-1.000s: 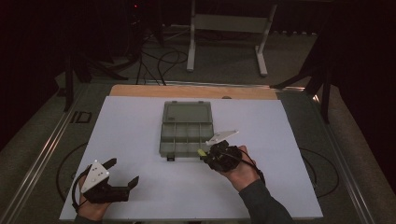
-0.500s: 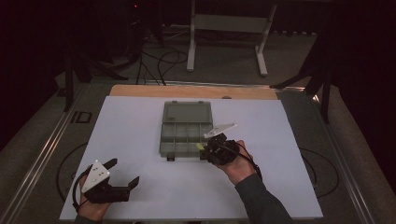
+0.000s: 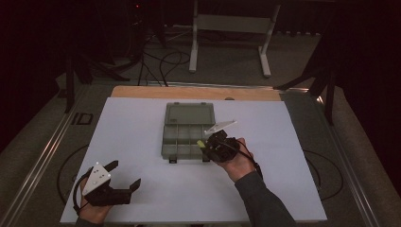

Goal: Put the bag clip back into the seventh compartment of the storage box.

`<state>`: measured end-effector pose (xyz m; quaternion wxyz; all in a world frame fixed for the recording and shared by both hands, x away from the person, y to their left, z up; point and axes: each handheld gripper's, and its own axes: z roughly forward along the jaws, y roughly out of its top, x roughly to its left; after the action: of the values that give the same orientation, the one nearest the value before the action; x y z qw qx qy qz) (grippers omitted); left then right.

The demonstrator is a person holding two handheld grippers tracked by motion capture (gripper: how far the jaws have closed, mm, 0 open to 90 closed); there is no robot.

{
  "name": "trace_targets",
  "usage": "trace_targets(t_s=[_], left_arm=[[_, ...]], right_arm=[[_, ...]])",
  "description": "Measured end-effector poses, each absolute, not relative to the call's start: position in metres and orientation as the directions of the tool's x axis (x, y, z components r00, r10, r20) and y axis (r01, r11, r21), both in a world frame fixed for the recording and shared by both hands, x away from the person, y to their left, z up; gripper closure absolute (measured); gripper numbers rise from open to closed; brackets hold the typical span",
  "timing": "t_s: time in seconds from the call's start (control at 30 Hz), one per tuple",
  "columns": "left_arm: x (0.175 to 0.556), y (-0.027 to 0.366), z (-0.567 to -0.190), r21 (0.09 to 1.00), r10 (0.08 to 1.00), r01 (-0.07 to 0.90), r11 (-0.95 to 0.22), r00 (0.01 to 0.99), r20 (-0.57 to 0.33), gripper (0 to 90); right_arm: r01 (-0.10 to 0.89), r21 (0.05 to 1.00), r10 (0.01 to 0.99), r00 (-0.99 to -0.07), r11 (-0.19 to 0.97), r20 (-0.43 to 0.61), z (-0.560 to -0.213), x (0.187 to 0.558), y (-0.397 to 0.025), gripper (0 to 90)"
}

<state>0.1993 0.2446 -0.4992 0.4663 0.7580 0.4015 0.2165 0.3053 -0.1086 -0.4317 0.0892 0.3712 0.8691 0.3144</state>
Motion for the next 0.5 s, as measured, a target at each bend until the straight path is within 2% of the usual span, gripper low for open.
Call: trace_targets(t_s=[0.5], left_arm=[[0.200, 0.245, -0.500, 0.881, 0.811, 0.406, -0.244, 0.584, -0.045, 0.1]], right_arm=[[0.593, 0.618, 0.718, -0.693, 0.516, 0.067, -0.427, 0.322, -0.095, 78.1]])
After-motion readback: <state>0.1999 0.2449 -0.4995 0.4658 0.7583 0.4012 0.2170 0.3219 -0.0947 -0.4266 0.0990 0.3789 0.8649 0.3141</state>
